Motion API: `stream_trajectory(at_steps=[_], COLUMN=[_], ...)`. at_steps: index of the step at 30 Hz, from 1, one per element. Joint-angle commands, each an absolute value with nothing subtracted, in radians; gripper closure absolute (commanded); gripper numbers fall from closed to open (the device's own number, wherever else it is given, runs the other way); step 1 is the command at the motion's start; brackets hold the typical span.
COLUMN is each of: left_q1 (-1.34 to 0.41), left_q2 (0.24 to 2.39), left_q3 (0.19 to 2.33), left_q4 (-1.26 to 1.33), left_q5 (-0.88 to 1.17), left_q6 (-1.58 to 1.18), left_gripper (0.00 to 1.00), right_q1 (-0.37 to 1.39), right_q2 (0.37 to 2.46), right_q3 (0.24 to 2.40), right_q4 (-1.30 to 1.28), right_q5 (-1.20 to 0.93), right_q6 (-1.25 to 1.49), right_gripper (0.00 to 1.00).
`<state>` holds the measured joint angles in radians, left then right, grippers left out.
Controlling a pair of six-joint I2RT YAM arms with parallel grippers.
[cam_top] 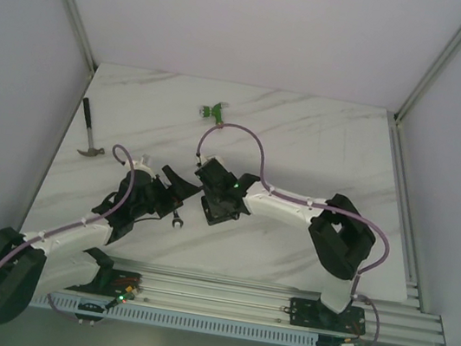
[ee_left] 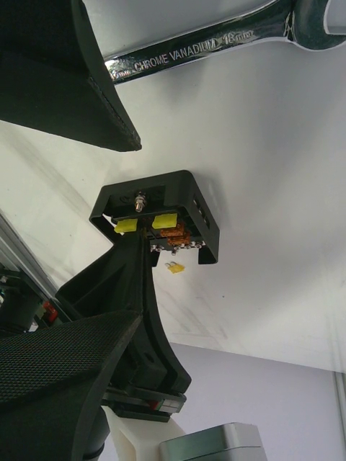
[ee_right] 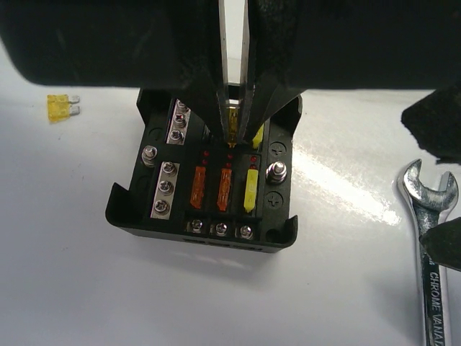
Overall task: Snap on the fuse box
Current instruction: Install the fuse at the fuse box base.
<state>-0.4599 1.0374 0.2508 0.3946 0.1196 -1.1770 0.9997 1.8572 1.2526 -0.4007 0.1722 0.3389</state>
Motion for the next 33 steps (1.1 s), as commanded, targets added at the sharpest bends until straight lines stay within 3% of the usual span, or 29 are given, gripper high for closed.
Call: stream_trajectory(at_steps=[1, 16, 20, 29, 33], left_q1=[-0.455, -0.456, -0.456, -0.455, -0.456], left_q2=[1.016, 0.994, 0.992, 0.992, 0.994], left_q3=[0.248, 0.247, 0.246, 0.247, 0.247], left_q4=[0.373, 0.357, 0.354, 0.353, 0.352], left_q5=[0.133, 0.132, 0.133, 0.136, 0.14], left_q6=[-1.18, -1.175, -1.174, -1.172, -1.173], left_gripper=[0.0, 0.0, 0.0, 0.0, 0.0], right_q1=[1.005, 1.005, 1.006, 1.005, 1.006], right_q2=[1.95, 1.868, 1.85, 1.846, 1.855], right_q3=[1.23, 1.374, 1.367, 1.353, 1.341], right_q4=[-0.641, -0.538, -0.534, -0.534, -0.54], right_q5=[0.162, 0.111, 0.113, 0.098, 0.082], right_q6=[0.311, 0.288, 0.294, 0.303, 0.305], right_gripper=[0.94, 0.7, 0.69, 0.82, 0.97])
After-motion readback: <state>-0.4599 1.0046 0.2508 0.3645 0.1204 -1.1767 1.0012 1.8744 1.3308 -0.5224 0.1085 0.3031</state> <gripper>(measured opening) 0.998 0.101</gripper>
